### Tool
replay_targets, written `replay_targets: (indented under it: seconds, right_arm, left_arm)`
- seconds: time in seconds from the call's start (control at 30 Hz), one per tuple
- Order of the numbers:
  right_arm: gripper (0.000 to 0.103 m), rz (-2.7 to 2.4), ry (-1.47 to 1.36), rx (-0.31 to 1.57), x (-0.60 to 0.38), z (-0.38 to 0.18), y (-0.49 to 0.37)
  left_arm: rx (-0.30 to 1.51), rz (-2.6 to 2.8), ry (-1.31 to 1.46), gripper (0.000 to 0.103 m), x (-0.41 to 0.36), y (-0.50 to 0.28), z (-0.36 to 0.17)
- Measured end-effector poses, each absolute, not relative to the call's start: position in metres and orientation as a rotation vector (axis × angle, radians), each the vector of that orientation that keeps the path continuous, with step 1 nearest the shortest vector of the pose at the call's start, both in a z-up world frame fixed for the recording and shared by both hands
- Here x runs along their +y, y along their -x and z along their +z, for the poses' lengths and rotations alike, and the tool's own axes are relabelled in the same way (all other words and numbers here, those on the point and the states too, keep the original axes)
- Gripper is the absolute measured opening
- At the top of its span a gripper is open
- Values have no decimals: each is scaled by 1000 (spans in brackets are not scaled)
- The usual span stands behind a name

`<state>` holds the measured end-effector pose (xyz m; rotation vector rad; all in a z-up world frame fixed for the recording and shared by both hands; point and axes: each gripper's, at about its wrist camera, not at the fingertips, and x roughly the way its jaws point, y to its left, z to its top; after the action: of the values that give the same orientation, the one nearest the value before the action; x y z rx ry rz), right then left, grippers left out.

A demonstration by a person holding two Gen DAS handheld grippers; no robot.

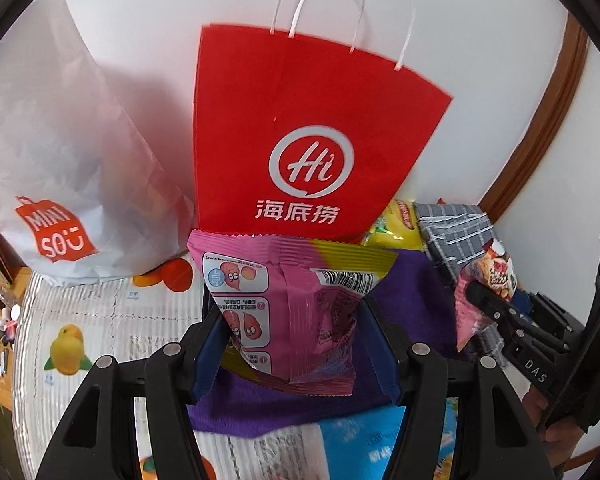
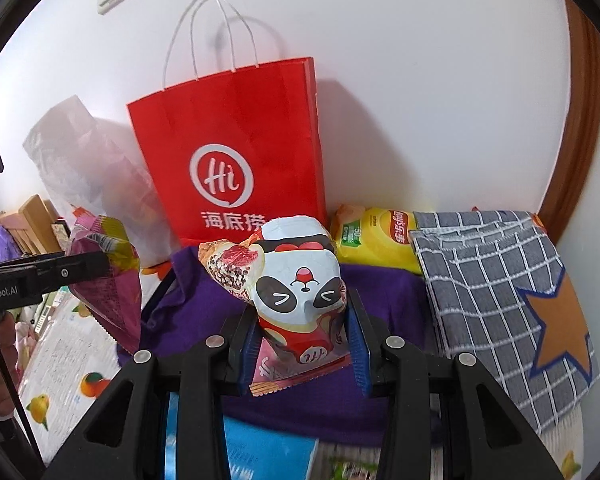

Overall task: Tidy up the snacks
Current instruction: 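Carry the pink bag with the left tool while the right tool carries the panda packet to the purple towel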

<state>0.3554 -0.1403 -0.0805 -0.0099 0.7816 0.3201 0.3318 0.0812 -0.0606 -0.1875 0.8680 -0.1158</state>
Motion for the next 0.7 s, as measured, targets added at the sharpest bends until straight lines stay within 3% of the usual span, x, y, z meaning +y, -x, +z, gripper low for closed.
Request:
replay_targets:
  seconds: [0.7]
  right_arm:
    - [38, 292, 48, 965, -139, -161, -409]
  left_arm:
    - [1052, -93, 169, 61, 81, -379, -131]
